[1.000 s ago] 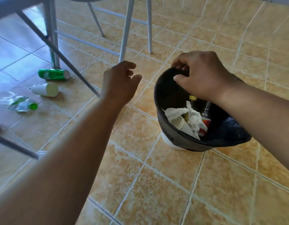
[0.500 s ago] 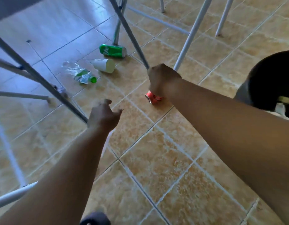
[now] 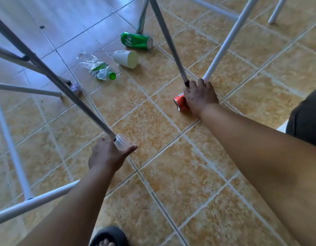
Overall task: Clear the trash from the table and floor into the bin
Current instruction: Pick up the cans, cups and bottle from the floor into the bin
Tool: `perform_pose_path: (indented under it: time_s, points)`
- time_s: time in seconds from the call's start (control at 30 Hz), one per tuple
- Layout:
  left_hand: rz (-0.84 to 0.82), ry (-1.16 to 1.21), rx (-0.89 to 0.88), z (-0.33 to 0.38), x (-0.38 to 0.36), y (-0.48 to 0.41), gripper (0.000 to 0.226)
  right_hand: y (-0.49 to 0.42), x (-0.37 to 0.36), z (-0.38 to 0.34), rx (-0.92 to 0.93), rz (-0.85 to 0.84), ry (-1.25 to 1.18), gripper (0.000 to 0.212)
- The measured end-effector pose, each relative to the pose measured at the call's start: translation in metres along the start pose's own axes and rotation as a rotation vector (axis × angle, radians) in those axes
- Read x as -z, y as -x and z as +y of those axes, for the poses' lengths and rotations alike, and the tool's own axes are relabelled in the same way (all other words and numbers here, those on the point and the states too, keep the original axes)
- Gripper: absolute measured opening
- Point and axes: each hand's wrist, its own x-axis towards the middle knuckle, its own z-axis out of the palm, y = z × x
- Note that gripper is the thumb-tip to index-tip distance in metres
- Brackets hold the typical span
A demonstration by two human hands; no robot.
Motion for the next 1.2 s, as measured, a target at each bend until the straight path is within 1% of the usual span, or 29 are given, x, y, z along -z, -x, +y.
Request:
perform_pose_path:
  time_s: [0.07, 0.13, 0.23, 0.33, 0.43, 0.5, 0.57, 0.7, 0.77, 0.87, 0.97, 1.03, 1.1, 1.2]
  points:
    - [-0.112, -0.052, -0.001, -0.005, -0.004, 0.0, 0.1, 0.003, -0.001, 0.0, 0.002, 0.013, -0.017, 0.039]
    - [-0.135, -0.086, -0.012, -0.006, -0.007, 0.001, 0.09, 0.007, 0.002, 0.002, -0.006, -0.009, -0.067, 0.045]
    - [-0.072, -0.061, -0.038, 0.006, -0.006, 0.0, 0.077, 0.012, 0.013, 0.006, -0.048, -0.006, -0.145, 0.054]
    - [0.007, 0.031, -0.089, 0.036, 0.005, -0.002, 0.076, 0.016, 0.039, 0.012, -0.098, 0.047, -0.256, 0.053]
    - [0.075, 0.12, -0.133, 0.077, 0.021, -0.002, 0.076, 0.017, 0.087, 0.021, -0.096, 0.172, -0.353, 0.051]
    - [0.092, 0.181, -0.183, 0.107, 0.033, -0.001, 0.073, 0.023, 0.124, 0.032, -0.094, 0.265, -0.391, 0.049]
    - [0.097, 0.242, -0.248, 0.14, 0.046, 0.003, 0.072, 0.035, 0.161, 0.05, -0.106, 0.319, -0.402, 0.048]
    - [0.162, 0.35, -0.396, 0.211, 0.079, 0.016, 0.072, 0.079, 0.215, 0.111, -0.179, 0.387, -0.345, 0.054]
    - [0.188, 0.395, -0.47, 0.243, 0.095, 0.028, 0.073, 0.113, 0.231, 0.148, -0.249, 0.391, -0.35, 0.054]
    - [0.231, 0.459, -0.61, 0.285, 0.116, 0.06, 0.075, 0.178, 0.239, 0.199, -0.414, 0.405, -0.411, 0.053]
    - [0.237, 0.504, -0.749, 0.32, 0.134, 0.106, 0.073, 0.241, 0.234, 0.235, -0.57, 0.363, -0.435, 0.048]
    - [0.225, 0.555, -0.837, 0.335, 0.138, 0.137, 0.074, 0.278, 0.227, 0.25, -0.68, 0.315, -0.474, 0.047]
    - [0.197, 0.602, -0.916, 0.344, 0.133, 0.164, 0.07, 0.307, 0.212, 0.255, -0.75, 0.275, -0.534, 0.046]
    - [0.15, 0.572, -0.988, 0.354, 0.117, 0.192, 0.067, 0.328, 0.18, 0.251, -0.756, 0.197, -0.576, 0.045]
